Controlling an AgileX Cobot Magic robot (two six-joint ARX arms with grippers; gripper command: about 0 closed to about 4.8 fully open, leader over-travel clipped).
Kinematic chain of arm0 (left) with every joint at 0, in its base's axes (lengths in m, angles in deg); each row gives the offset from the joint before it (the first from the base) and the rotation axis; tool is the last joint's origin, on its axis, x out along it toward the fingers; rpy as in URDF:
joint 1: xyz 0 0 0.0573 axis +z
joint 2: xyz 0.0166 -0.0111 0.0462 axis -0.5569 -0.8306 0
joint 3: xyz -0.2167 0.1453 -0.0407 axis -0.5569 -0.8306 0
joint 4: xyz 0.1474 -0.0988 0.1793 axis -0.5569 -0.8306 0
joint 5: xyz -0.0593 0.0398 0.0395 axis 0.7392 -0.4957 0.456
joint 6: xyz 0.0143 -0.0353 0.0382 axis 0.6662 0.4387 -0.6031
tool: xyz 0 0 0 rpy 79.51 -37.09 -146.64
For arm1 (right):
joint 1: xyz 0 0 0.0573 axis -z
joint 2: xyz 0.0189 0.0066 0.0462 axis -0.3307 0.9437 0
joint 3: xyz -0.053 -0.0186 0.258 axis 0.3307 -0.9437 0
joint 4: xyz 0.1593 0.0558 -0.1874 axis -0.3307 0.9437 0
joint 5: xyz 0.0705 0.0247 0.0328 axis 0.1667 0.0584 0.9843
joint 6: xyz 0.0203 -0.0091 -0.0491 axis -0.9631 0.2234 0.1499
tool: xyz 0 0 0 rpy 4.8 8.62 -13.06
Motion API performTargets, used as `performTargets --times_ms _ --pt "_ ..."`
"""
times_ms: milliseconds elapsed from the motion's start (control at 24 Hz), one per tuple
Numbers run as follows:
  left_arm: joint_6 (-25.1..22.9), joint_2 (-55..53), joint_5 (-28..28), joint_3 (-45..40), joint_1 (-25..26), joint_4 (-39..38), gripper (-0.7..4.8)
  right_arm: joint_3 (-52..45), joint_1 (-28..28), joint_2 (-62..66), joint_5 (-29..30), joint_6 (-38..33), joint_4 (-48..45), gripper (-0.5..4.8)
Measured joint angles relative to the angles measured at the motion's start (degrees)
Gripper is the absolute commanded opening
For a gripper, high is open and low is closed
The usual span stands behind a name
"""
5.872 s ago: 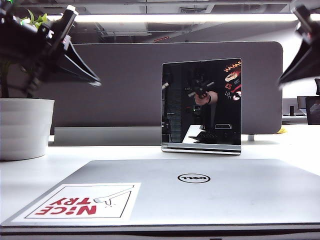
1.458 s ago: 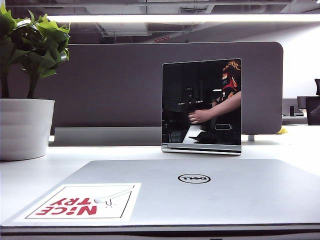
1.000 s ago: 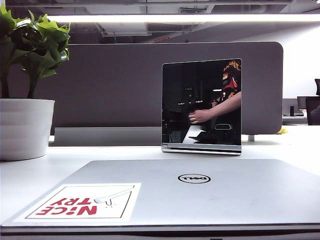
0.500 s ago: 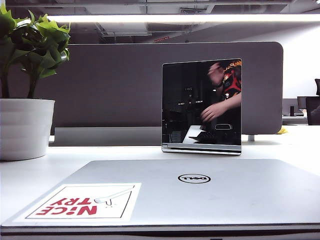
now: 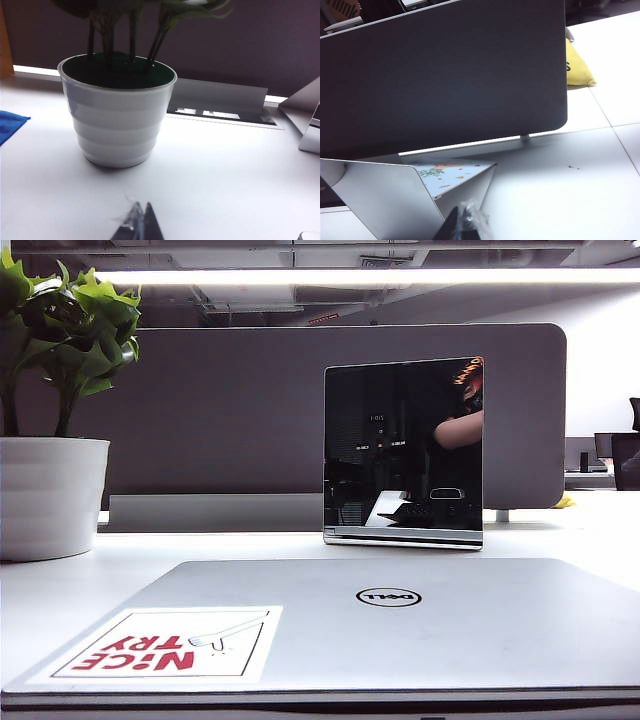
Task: Close the laptop lid.
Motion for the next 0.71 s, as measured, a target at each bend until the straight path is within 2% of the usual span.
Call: performTargets --times_ms 416,583,708 --pt "0.0 0.0 0.0 0.0 0.0 0.0 -0.04 -0.02 -0.02 -0.28 -0.22 0.24 0.15 -0.04" --pt "0.0 0.0 0.0 0.0 0.0 0.0 -0.05 -0.81 0.0 -5.16 -1.16 5.84 4.61 0.0" --pt "0.0 0.0 0.0 0.0 0.0 0.0 -0.04 -7.21 -0.02 -12.81 -1.2 11.72 5.05 0.0"
